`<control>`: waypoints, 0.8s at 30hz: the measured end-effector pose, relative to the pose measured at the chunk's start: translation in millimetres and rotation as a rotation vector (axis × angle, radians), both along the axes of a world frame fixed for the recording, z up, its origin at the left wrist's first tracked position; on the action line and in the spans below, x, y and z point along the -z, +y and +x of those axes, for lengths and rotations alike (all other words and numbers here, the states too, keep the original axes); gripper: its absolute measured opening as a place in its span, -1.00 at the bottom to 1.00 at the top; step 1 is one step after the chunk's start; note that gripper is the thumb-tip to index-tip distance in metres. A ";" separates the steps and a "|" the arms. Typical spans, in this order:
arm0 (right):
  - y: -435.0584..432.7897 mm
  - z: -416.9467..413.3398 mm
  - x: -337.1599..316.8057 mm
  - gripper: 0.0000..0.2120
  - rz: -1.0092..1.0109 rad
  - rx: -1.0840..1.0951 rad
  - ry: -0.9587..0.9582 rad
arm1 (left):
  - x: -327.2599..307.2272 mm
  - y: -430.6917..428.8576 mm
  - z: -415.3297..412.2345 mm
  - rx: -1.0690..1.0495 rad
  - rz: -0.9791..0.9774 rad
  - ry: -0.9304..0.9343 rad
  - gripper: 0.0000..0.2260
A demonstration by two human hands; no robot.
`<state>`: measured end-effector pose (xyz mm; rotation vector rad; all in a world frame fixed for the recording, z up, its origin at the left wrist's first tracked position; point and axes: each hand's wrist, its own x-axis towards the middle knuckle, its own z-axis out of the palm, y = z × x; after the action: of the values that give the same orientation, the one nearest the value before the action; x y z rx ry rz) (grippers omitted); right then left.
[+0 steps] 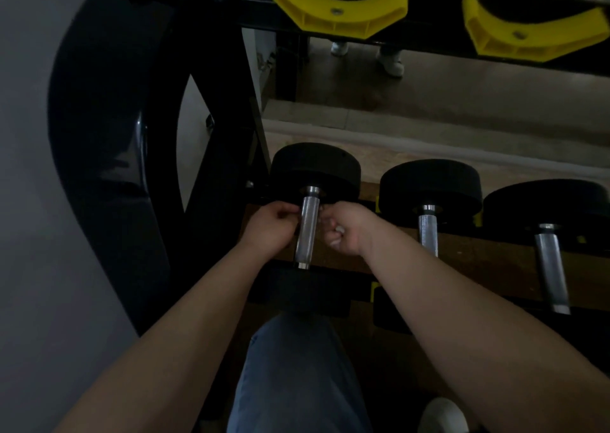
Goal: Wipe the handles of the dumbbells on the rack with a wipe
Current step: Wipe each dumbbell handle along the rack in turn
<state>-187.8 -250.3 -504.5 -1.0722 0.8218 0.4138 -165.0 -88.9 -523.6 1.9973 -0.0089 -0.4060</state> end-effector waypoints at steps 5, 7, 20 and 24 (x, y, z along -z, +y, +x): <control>-8.4 -31.5 -12.8 -0.83 -0.070 -0.380 0.065 | 0.8 -1.1 1.7 -0.012 0.016 0.017 -0.86; -5.5 -36.8 -13.6 -0.84 -0.102 -0.448 0.079 | 3.8 -3.9 2.9 0.033 0.031 0.028 -0.85; -11.6 -1.6 1.8 -0.74 -0.087 -0.189 -0.079 | 3.1 -2.1 3.0 0.031 -0.016 0.092 -0.82; -9.7 -30.9 -7.0 -0.81 -0.258 -0.772 0.098 | 2.7 -1.7 3.0 -0.022 -0.017 0.034 -0.83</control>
<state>-218.7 -260.0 -497.5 -1.6112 0.5248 1.0336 -162.0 -90.6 -526.4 1.9721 0.0310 -0.4242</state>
